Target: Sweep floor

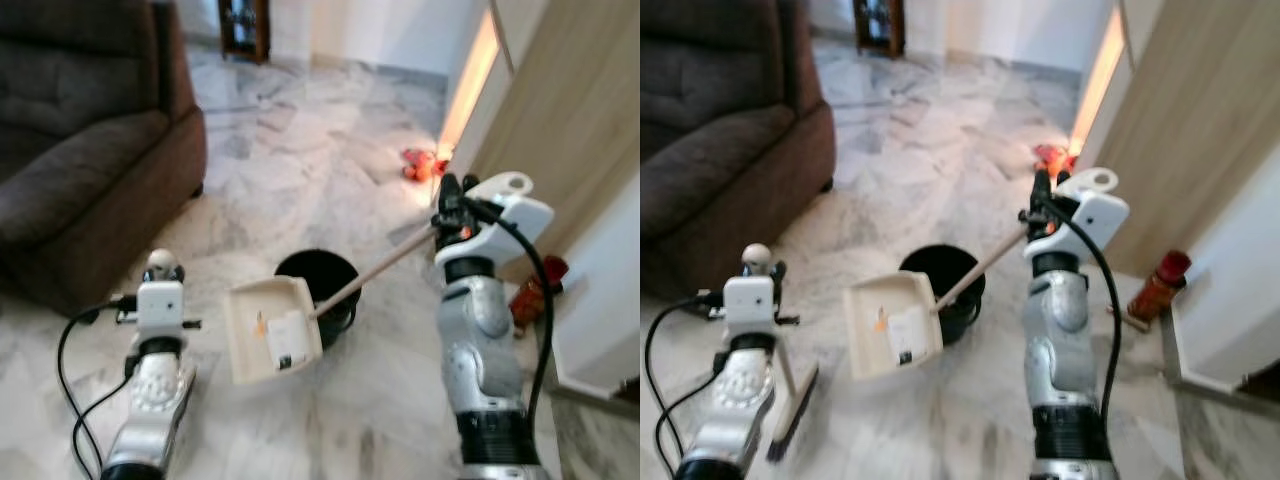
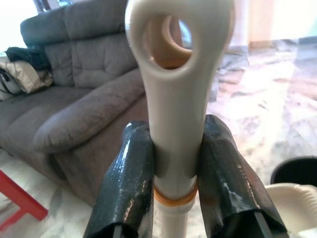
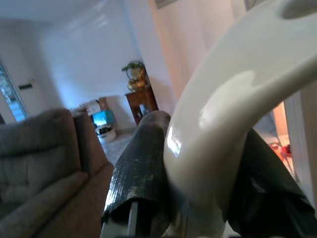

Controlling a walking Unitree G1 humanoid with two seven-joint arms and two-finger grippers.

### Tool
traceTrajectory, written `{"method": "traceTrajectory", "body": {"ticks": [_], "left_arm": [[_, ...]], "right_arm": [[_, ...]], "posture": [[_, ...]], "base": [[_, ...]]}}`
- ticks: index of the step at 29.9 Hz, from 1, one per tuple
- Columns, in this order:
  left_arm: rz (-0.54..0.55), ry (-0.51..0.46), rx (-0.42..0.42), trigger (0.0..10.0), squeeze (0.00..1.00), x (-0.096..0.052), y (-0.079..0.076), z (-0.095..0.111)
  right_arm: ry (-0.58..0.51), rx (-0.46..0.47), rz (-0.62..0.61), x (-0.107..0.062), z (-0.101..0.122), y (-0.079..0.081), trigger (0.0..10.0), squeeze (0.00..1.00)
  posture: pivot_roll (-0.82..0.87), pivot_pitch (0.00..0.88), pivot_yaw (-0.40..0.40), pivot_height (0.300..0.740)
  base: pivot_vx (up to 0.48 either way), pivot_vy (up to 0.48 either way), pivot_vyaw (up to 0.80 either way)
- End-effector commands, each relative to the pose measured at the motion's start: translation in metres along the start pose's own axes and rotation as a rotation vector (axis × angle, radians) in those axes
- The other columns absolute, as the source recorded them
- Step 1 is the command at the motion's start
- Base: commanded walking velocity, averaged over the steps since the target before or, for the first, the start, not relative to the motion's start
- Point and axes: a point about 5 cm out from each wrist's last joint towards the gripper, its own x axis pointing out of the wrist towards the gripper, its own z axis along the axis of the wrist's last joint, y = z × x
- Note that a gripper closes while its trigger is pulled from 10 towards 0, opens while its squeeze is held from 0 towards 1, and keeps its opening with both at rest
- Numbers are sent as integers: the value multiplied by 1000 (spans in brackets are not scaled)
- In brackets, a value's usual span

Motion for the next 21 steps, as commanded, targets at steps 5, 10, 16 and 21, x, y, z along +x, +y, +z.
{"method": "traceTrajectory", "body": {"ticks": [5,10,16,21], "left_arm": [[-27,-72,-4,10000,0,3,-11,14],[-28,-72,-7,10000,0,3,-12,15],[-22,-74,-5,10000,0,2,-11,15],[-20,-74,-4,10000,0,2,-11,15]], "right_arm": [[-137,28,-18,5,26,-4,10000,0],[-145,27,-26,5,27,-5,10000,0],[-150,33,-29,5,28,-5,10000,0],[-156,36,-31,5,29,-5,10000,0]], "posture": [[117,0,-30,740],[116,0,-30,740],[117,0,-31,740],[118,0,-31,740]], "base": [[300,0,0],[299,0,0],[299,0,0],[301,0,0]]}}
